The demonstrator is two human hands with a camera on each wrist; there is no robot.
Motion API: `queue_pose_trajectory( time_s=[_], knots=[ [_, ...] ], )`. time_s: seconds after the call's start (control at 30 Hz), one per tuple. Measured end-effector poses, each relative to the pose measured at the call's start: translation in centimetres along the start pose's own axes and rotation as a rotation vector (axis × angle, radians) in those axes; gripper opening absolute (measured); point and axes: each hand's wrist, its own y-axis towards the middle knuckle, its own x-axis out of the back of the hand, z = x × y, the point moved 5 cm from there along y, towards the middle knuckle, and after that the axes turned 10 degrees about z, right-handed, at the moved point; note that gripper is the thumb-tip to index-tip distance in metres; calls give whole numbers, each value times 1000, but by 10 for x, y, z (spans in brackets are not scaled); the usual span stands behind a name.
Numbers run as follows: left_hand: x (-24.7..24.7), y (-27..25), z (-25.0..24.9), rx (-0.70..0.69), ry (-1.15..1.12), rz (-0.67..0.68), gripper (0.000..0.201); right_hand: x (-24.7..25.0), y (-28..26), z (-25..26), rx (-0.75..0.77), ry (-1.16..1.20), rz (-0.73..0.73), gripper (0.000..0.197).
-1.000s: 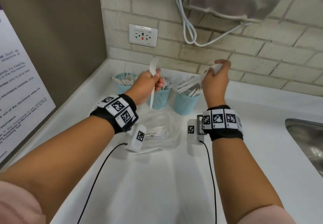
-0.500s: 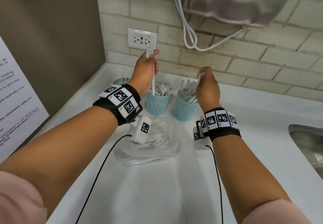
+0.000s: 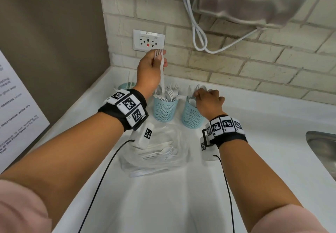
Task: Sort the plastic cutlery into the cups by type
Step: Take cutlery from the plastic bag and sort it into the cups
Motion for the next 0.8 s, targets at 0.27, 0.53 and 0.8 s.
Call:
queue_pose_trajectory(
  time_s=[0.27,0.53,0.8],
  knots=[
    [1,-4,31,229,828,105,28,-1,0,-1,-1,19,-4,32],
    [-11,-5,38,225,1263,283,27,-6,3,-2,-1,46,-36,37],
    [-23,-26,51,236,1600,607,57,-1,-4,-1,11,6,-32,38]
  ],
)
